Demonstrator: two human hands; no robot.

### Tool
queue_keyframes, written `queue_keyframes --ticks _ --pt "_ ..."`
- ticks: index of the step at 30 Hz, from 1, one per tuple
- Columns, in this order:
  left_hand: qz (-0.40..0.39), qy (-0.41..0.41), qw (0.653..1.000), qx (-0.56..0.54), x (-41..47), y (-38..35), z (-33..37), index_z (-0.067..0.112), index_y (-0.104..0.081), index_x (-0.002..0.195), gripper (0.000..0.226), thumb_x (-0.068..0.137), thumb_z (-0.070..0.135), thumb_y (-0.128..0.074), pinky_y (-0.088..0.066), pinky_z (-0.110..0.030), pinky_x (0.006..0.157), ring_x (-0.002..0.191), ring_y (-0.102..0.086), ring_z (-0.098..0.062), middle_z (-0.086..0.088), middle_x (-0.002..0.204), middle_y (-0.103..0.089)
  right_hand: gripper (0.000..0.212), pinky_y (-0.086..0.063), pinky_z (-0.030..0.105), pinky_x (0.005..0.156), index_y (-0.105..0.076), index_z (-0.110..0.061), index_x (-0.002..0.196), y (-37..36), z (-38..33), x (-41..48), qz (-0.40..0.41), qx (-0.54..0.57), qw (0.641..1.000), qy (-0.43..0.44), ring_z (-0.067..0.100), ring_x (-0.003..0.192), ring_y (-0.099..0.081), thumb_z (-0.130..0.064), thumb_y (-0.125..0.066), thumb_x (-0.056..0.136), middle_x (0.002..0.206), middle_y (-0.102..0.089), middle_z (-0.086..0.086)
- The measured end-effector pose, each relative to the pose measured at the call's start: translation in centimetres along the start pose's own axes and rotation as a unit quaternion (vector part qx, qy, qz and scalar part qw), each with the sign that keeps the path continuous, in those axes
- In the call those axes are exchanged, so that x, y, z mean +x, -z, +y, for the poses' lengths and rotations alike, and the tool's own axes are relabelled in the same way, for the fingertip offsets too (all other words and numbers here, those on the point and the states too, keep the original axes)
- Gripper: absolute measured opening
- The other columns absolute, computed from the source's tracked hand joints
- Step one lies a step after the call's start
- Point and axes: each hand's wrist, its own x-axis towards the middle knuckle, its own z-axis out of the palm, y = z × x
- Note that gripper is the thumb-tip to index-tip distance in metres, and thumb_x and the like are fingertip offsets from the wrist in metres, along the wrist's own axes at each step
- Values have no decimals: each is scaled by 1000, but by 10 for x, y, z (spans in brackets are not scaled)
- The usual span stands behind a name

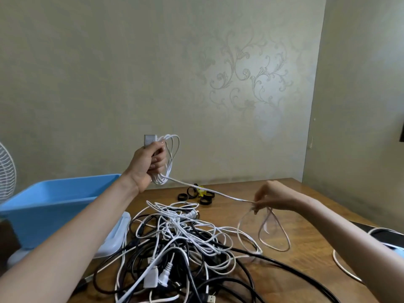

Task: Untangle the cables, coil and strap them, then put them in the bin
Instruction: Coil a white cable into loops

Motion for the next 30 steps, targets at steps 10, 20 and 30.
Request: queue_keyframes --ticks 10,20,30 --pt "-98 37 979 175 -17 -53 -21 7 -58 70 30 91 28 -56 -33 -15 39 37 -40 -7 5 45 -51 32 -21 14 29 -52 6 77 21 -63 2 -54 514 853 -65 5 26 -27 -16 -44 99 47 -39 12" --pt "-127 141 962 195 -14 -68 -28 12 -69 84 68 59 75 -59 -34 -20 50 52 -42 -10 -2 67 -52 9 -59 29 55 -58 11 86 24 -98 4 -46 737 672 -62 24 55 -70 11 -49 87 68 -68 22" --pt "-105 106 984 94 -12 -56 -43 14 -59 62 27 73 38 -65 -12 -20 42 41 -20 -4 4 51 -27 5 -59 30 61 -72 -9 88 11 -107 2 175 249 944 127 19 56 -68 -7 -67 87 68 -70 7"
